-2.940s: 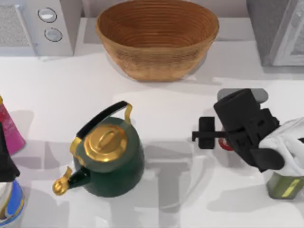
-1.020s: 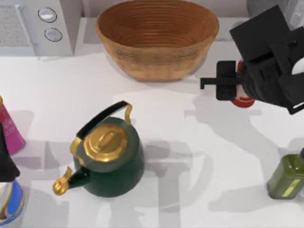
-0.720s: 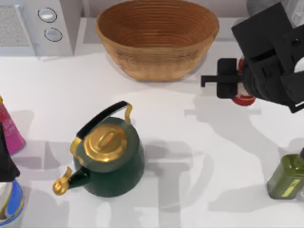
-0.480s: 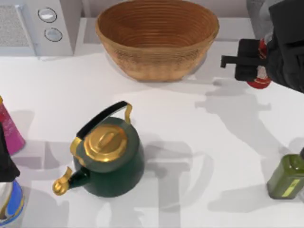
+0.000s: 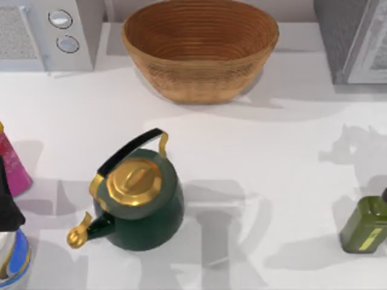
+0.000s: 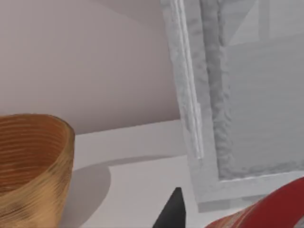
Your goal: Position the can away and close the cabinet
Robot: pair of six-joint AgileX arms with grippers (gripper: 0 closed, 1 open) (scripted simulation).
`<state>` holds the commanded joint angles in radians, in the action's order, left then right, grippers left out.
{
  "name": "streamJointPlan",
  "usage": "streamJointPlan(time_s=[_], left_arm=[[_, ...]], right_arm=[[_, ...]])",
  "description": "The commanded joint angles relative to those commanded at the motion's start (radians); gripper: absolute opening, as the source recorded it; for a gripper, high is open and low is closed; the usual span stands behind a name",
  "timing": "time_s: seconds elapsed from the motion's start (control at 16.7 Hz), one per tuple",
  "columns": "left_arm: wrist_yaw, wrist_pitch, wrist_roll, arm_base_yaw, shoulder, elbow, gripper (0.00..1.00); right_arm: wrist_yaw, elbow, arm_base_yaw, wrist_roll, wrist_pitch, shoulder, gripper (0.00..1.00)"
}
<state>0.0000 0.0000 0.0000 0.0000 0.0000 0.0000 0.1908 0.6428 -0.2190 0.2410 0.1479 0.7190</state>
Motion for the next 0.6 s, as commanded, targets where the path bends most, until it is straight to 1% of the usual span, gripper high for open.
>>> streamJointPlan(time_s=[0.3, 0.48, 0.6], left_arm=[[0.000, 0.000, 0.000, 0.000, 0.000, 0.000, 1.00], [0.000, 0.000, 0.000, 0.000, 0.000, 0.000, 1.00], [0.000, 0.000, 0.000, 0.000, 0.000, 0.000, 1.00]], right_arm=[[-0.126, -0.384, 0.156, -0.156, -0.107, -0.467, 0.00], [-0.169, -0.552, 0.197, -0.211, -0.137, -0.636, 0.00], [-0.185, -0.618, 0.212, -0.232, -0.146, -0.698, 0.00]])
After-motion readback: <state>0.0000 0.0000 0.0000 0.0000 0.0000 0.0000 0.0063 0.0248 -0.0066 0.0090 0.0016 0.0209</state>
